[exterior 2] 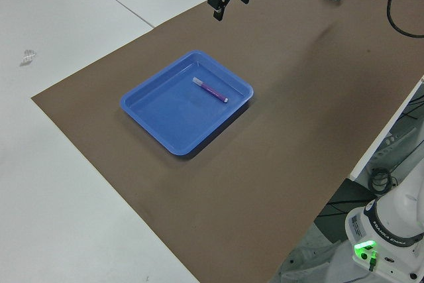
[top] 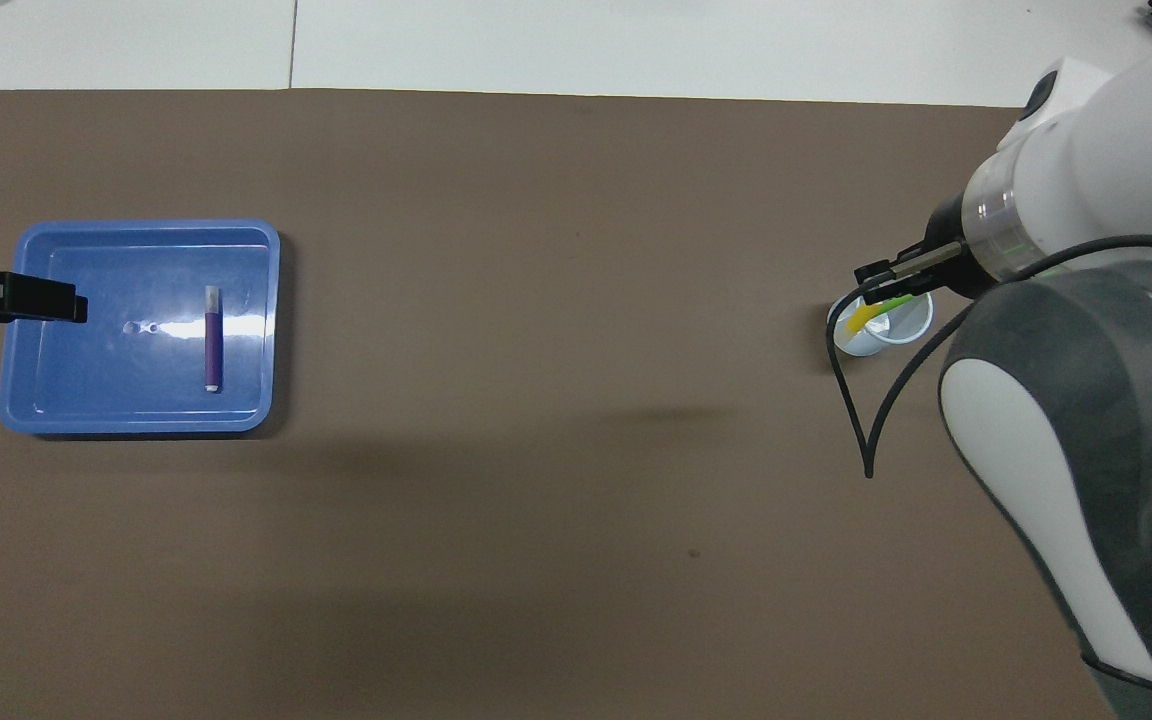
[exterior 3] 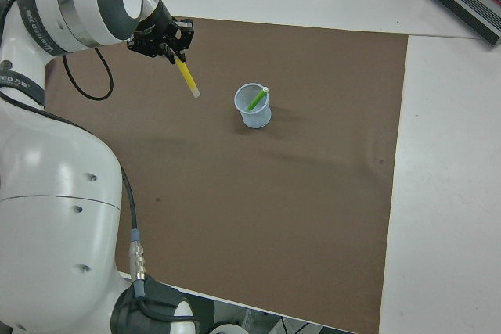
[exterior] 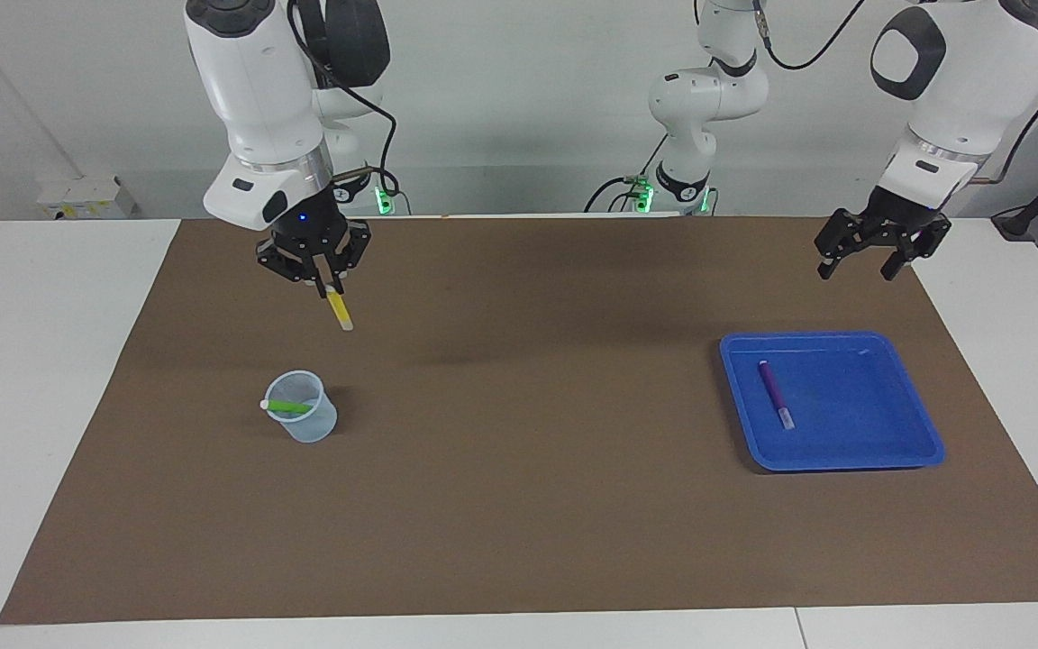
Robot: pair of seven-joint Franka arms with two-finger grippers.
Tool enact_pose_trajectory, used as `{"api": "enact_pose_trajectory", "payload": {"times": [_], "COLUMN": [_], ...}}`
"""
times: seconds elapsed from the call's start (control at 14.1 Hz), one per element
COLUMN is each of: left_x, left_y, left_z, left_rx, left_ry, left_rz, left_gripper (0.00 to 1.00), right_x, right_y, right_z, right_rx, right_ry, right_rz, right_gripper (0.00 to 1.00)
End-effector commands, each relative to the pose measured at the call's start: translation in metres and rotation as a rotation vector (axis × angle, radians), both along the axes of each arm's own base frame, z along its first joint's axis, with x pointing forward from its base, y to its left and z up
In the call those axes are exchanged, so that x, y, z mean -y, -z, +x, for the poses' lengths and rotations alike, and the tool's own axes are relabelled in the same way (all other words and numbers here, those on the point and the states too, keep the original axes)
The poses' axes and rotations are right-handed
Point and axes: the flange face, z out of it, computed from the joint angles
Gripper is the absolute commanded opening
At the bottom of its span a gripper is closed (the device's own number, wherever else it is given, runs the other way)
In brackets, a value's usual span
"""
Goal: Right arm passes pens to left for tray arrangement
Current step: 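Grasp the yellow pen in the cup with the right gripper, then carry the yellow pen with the right gripper while the left gripper approaches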
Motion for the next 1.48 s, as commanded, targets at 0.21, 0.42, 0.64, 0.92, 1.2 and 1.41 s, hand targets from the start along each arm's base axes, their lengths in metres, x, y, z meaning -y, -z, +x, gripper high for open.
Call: {"api": "enact_pose_trajectory", "payload": {"times": [0.21,0.42,0.64,0.92,1.2,1.41], "left_x": [0.005,0.002,0.009,0.029,0.043,0.054], "left_y": [-0.009,-0.017,-0.020,-0.020,-0.015,-0.016], "left_z": [-0.023,-0.030,-0.025,-0.026,-0.031,-0.031], "left_rx": [-0.133,-0.195,-0.176,-0.208,-0.268,-0.335], "left_ry": [0.031,0.024,0.018,-0.294,-0.482,-0.707], "left_rz": [0.090,0.089,0.068,-0.139,-0.275,-0.321], "left_gripper": [1.00,1.00,1.00,1.00,1.00,1.00], "right_x": [-0.030,-0.085,-0.104,-0.141,-0.185,-0.192], "right_y": [-0.020,-0.017,-0.018,-0.020,-0.017,-0.017], "right_z": [-0.012,-0.020,-0.022,-0.028,-0.045,-0.049], "right_rx": [-0.064,-0.028,-0.079,-0.098,-0.117,-0.162], "right_ry": [0.411,0.583,0.725,0.961,1.034,1.137], "right_rz": [0.214,0.296,0.399,0.515,0.564,0.565], "right_gripper": [0.00,0.00,0.00,0.00,0.00,0.00]}}
